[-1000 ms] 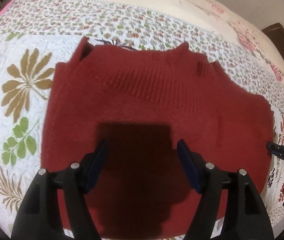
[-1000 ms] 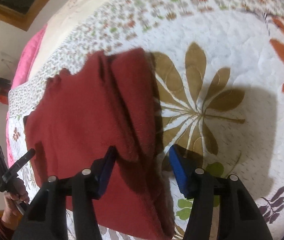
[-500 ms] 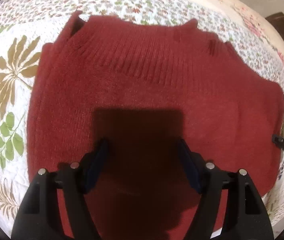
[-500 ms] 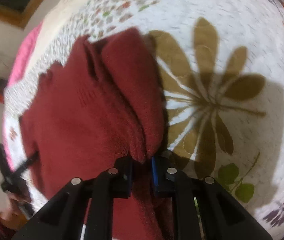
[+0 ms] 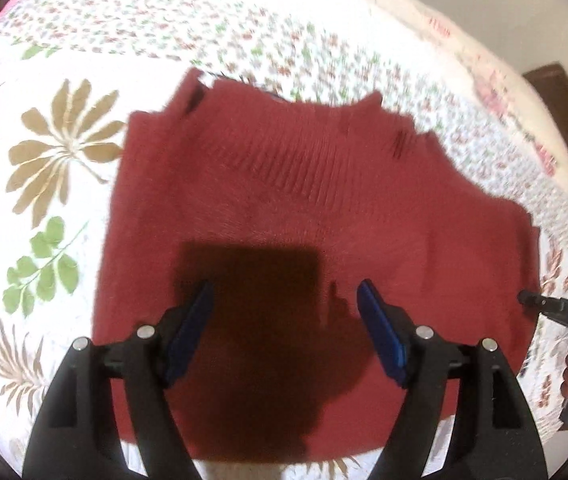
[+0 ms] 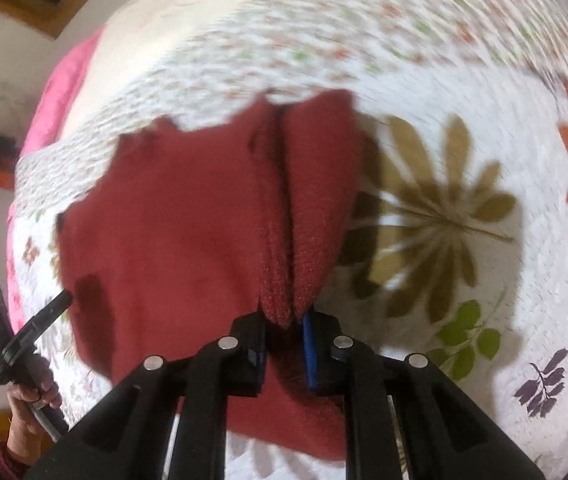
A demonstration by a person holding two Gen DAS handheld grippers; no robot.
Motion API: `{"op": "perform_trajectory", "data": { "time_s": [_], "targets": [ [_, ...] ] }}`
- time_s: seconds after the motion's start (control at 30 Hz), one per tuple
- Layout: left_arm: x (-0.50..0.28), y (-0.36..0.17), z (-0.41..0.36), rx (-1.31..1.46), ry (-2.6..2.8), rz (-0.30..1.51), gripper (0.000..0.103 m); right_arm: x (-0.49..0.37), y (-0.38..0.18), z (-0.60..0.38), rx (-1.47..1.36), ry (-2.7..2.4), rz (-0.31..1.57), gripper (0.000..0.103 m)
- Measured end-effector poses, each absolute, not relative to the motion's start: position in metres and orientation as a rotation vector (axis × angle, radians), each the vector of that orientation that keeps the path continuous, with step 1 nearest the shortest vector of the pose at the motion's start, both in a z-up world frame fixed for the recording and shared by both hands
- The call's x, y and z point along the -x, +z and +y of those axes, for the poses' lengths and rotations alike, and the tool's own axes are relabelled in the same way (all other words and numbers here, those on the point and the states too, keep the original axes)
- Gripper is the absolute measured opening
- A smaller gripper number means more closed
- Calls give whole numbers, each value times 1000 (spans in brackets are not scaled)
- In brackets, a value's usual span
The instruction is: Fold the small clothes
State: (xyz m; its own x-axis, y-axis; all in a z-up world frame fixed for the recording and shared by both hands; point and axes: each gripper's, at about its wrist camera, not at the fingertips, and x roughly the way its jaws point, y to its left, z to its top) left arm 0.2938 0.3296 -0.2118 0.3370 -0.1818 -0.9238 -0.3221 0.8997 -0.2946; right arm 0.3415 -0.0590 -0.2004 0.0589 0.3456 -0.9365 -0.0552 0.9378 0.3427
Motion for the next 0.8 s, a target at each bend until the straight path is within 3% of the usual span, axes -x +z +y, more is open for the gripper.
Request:
{"op": "perform_trajectory", "data": {
  "time_s": [0.27, 0.57, 0.6, 0.67, 0.73, 0.8],
  "targets": [
    [-271, -194, 356, 505, 119, 1202, 75, -339, -169, 42, -89, 428, 1502, 14],
    [-252, -188, 373, 536, 135, 1201, 75, -338, -200, 117, -21, 456, 1564, 15],
    [-255, -191, 371, 540, 134, 1204, 75, -338, -209, 123, -1, 456, 1575, 17],
    [-257, -194, 368, 546, 125, 1212, 75, -336, -222, 129, -35, 499, 1606, 43],
    [-262, -196, 363, 550, 112, 1220, 75, -332, -222, 129, -101, 544, 1623, 51],
    [-264, -197, 359, 558, 89, 1225, 75, -331, -211, 122, -208, 616, 1626, 52]
  ]
}}
